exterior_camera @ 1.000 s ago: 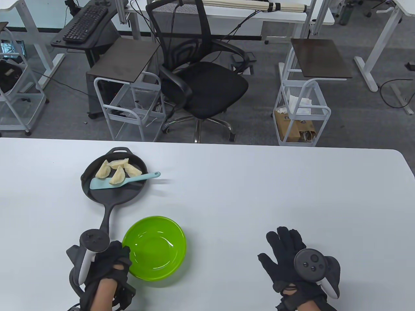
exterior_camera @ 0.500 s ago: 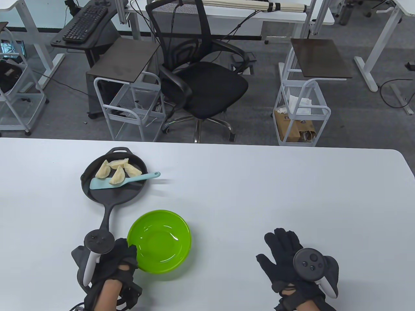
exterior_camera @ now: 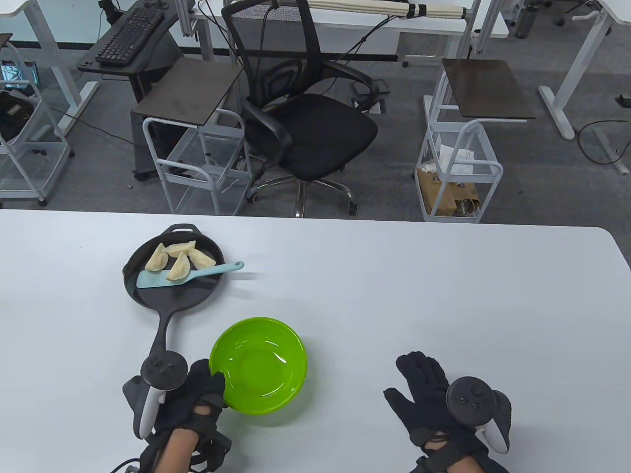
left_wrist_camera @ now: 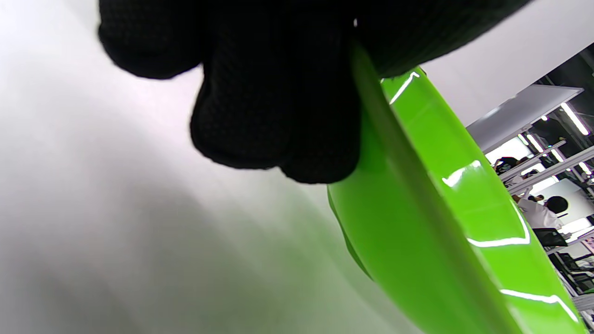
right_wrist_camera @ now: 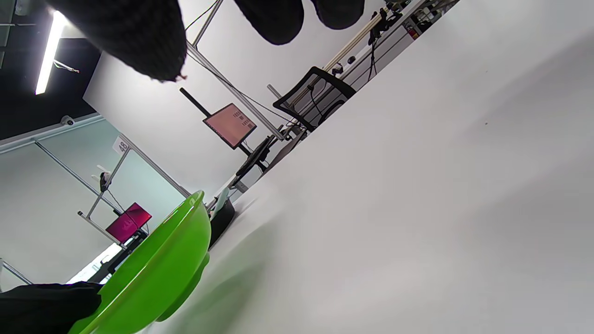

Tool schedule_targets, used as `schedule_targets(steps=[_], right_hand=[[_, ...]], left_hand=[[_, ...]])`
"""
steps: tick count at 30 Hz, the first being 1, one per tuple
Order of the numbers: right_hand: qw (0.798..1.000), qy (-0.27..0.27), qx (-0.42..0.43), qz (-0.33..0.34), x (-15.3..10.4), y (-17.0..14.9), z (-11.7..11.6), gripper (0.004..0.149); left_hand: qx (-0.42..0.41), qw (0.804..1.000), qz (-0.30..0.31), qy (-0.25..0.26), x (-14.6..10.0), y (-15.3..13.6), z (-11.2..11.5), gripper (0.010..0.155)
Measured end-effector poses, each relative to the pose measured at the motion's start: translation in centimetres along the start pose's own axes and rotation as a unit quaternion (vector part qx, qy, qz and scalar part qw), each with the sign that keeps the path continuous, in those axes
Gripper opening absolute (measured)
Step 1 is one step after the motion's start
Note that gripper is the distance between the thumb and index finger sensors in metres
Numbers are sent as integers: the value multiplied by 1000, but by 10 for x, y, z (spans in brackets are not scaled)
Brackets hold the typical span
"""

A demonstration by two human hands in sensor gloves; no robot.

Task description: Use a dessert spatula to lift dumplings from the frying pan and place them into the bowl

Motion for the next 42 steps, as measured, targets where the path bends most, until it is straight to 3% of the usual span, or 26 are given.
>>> schedule_targets(steps=[16,20,42], right_hand=[[997,28,68,-12,2,-3,-14,74],[998,33,48,-7,3,-1,-17,75],[990,83,110,-34,6,-8,-42,81]], left_hand=[[-4,998,49,-25,-5,23,24,59],[0,998,61,-32,-7,30,32,59],[16,988,126,-84,-15,61,76,59]])
Point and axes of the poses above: the tracker on the back of each hand, its own y axis roughly to the thumb side, its own x axis roughly from the wrist to the fingertips, z = x × y, the point moved 5 cm from there along x, roughly from the wrist to the fingertips, and after that the axes turned 1 degree about -y, right-handed, at the moved point
